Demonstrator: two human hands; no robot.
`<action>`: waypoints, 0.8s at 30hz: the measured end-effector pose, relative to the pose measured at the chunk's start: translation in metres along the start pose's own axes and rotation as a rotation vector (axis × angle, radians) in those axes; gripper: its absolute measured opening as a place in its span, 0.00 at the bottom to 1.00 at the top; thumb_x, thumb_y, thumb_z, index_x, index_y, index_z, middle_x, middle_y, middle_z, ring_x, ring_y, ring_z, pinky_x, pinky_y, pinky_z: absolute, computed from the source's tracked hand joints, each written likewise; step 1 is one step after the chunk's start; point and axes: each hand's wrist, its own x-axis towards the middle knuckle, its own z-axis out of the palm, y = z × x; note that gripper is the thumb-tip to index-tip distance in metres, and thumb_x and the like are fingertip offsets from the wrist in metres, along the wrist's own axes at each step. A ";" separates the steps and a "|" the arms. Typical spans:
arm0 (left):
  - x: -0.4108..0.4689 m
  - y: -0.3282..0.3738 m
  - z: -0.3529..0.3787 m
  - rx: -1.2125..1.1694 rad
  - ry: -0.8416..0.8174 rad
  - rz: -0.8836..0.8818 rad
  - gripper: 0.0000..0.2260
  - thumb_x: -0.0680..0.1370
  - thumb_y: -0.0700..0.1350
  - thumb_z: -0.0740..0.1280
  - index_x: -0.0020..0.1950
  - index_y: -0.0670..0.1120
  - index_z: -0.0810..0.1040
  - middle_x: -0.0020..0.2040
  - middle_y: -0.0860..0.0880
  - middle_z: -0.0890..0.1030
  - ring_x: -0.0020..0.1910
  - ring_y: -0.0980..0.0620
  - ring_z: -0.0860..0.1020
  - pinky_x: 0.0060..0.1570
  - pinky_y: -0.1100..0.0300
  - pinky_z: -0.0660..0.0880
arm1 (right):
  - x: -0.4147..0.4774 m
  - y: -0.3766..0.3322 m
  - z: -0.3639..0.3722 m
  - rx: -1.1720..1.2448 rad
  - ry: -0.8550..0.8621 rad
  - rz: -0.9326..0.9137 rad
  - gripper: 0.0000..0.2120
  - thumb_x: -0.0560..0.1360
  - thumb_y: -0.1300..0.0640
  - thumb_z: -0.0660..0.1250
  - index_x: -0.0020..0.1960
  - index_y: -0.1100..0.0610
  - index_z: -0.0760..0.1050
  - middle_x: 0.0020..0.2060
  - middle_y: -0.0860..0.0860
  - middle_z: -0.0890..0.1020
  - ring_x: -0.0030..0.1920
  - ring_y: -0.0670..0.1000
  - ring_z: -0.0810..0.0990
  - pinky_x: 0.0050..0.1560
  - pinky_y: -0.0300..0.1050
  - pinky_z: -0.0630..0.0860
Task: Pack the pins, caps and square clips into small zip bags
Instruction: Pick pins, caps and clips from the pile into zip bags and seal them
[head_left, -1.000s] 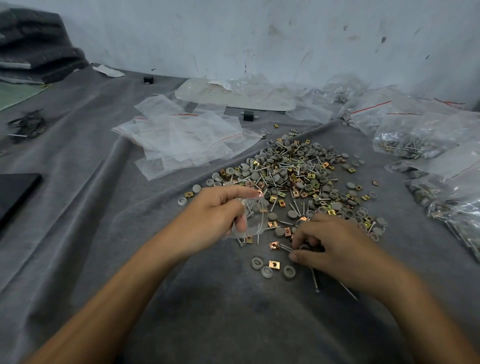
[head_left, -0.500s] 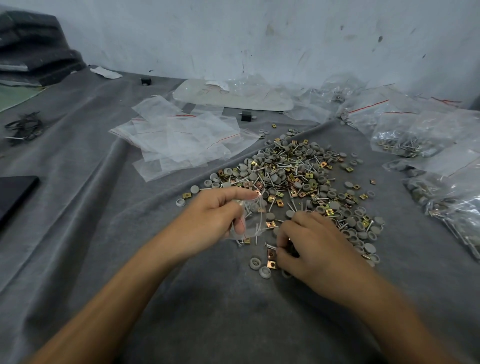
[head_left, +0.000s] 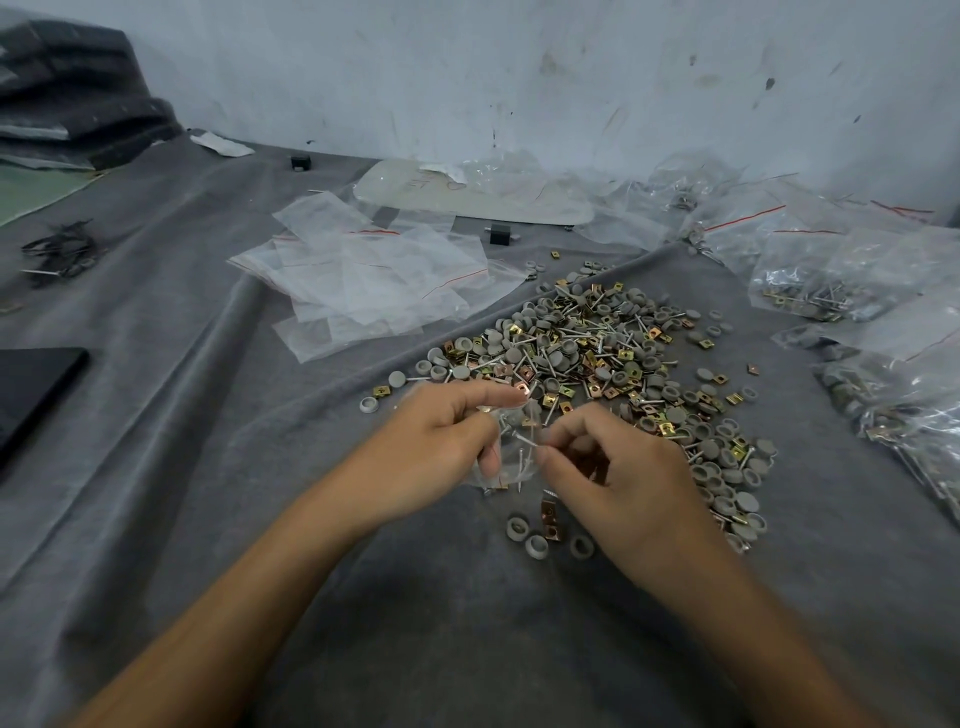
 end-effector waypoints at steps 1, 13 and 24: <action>0.000 0.000 0.000 -0.005 0.002 -0.004 0.18 0.82 0.38 0.60 0.62 0.59 0.79 0.31 0.53 0.81 0.32 0.58 0.75 0.36 0.68 0.72 | 0.000 0.000 0.002 0.022 -0.009 0.007 0.03 0.76 0.53 0.72 0.47 0.46 0.79 0.42 0.37 0.81 0.42 0.40 0.81 0.41 0.30 0.74; -0.001 0.006 -0.002 -0.059 0.025 -0.042 0.19 0.82 0.36 0.60 0.61 0.57 0.80 0.32 0.51 0.82 0.35 0.48 0.73 0.39 0.56 0.71 | 0.003 0.021 -0.020 -0.476 -0.341 -0.028 0.05 0.77 0.42 0.66 0.48 0.42 0.77 0.42 0.34 0.70 0.48 0.37 0.60 0.54 0.40 0.62; -0.001 0.003 -0.002 -0.039 0.015 -0.032 0.18 0.82 0.38 0.60 0.60 0.61 0.80 0.32 0.51 0.82 0.34 0.51 0.74 0.39 0.56 0.72 | 0.002 0.010 -0.015 0.028 -0.019 0.007 0.04 0.79 0.46 0.61 0.46 0.43 0.72 0.38 0.46 0.80 0.38 0.47 0.78 0.35 0.46 0.75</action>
